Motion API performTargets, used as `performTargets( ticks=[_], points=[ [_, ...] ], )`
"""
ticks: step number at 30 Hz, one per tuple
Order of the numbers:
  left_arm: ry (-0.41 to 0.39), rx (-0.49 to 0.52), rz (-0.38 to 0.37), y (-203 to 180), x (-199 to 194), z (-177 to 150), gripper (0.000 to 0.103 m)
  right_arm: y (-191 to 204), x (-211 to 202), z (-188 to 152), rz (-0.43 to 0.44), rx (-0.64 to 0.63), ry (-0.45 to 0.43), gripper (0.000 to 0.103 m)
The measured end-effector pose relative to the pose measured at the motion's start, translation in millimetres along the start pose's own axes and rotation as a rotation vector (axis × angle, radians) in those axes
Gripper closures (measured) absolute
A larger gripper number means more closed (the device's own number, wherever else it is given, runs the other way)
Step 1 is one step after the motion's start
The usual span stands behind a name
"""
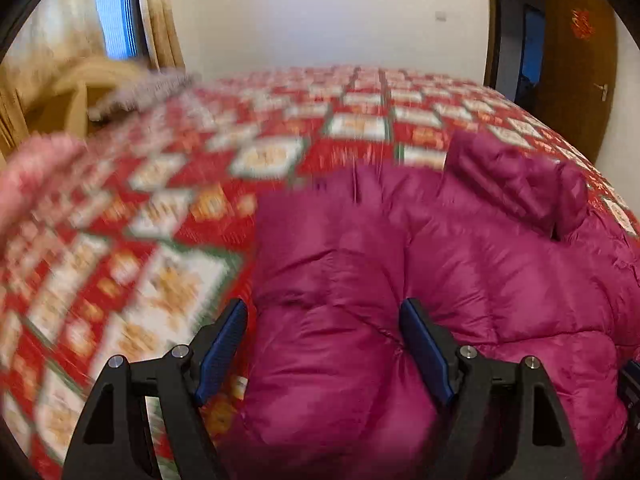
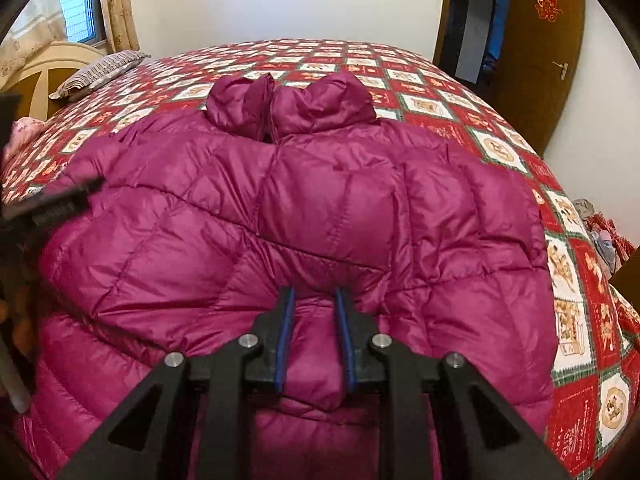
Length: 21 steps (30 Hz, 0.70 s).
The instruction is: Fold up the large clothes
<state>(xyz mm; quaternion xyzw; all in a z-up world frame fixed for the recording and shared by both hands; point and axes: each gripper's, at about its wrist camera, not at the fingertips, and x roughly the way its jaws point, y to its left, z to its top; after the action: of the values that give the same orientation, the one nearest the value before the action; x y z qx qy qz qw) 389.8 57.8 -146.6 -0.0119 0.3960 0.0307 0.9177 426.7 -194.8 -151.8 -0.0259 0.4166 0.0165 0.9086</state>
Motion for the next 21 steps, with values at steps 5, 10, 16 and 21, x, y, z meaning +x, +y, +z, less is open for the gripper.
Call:
performTargets(
  ticks=[5,10,16,21],
  points=[
    [0.034,-0.037,-0.024,5,8,0,0.020,-7,-6,4,0.039,0.018,0.011,0.080],
    [0.023,-0.013,0.015,-1,6,-2,0.019,-9,-42,25,0.060,0.050,-0.098,0.080],
    [0.015,-0.006,0.029,0,7,-1,0.018,10,2,43,0.028,0.000,-0.036,0.080],
    [-0.010,-0.029,0.010,5,1,-3,0.017,-1,22,26,0.049,0.009,-0.018,0.082]
  ],
)
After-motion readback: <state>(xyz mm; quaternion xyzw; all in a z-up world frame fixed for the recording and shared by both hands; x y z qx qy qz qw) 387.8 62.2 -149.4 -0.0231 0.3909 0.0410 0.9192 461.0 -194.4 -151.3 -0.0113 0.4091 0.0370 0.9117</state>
